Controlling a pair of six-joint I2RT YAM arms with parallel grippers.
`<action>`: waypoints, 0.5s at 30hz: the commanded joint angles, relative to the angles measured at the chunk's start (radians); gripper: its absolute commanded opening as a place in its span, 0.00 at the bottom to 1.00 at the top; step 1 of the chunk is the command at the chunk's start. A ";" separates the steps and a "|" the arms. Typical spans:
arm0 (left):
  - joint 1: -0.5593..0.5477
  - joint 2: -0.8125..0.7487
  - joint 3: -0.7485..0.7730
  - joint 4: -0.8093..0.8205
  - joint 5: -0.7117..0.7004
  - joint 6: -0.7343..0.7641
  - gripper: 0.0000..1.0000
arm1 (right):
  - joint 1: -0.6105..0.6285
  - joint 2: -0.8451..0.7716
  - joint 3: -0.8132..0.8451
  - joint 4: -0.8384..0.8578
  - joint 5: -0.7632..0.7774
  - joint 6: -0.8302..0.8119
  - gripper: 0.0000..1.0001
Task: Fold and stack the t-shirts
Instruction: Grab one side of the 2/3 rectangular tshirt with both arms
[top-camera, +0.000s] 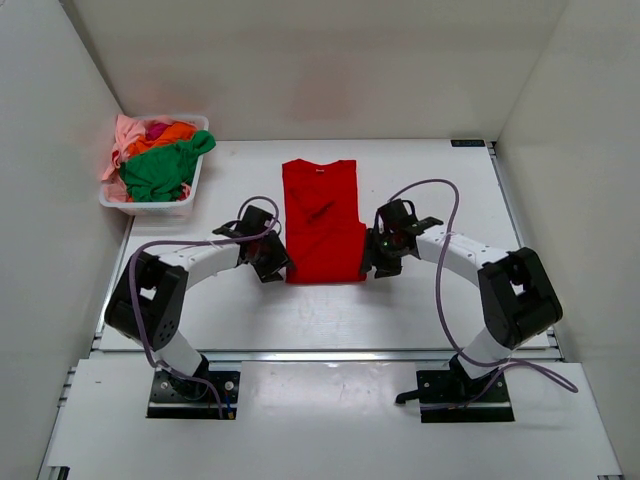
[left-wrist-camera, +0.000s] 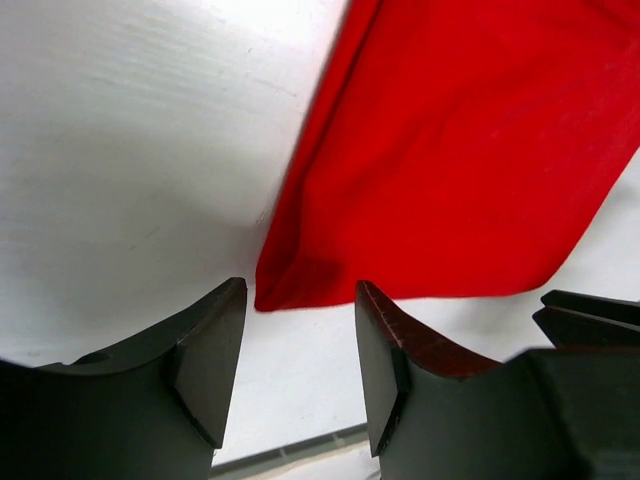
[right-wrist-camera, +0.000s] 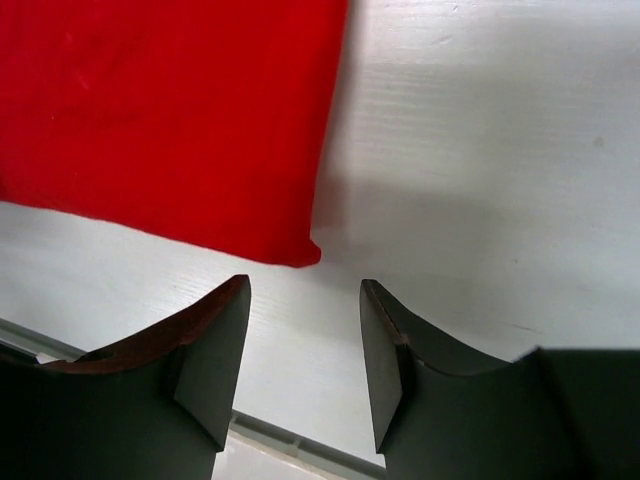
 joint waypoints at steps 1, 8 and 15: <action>-0.031 0.019 0.021 0.057 -0.028 -0.027 0.58 | 0.001 0.019 -0.017 0.064 -0.017 0.033 0.45; -0.066 0.029 -0.041 0.125 -0.043 -0.085 0.50 | 0.015 0.074 -0.057 0.139 -0.043 0.063 0.41; -0.066 -0.029 -0.138 0.115 -0.028 -0.056 0.00 | 0.076 0.071 -0.132 0.162 -0.030 0.024 0.00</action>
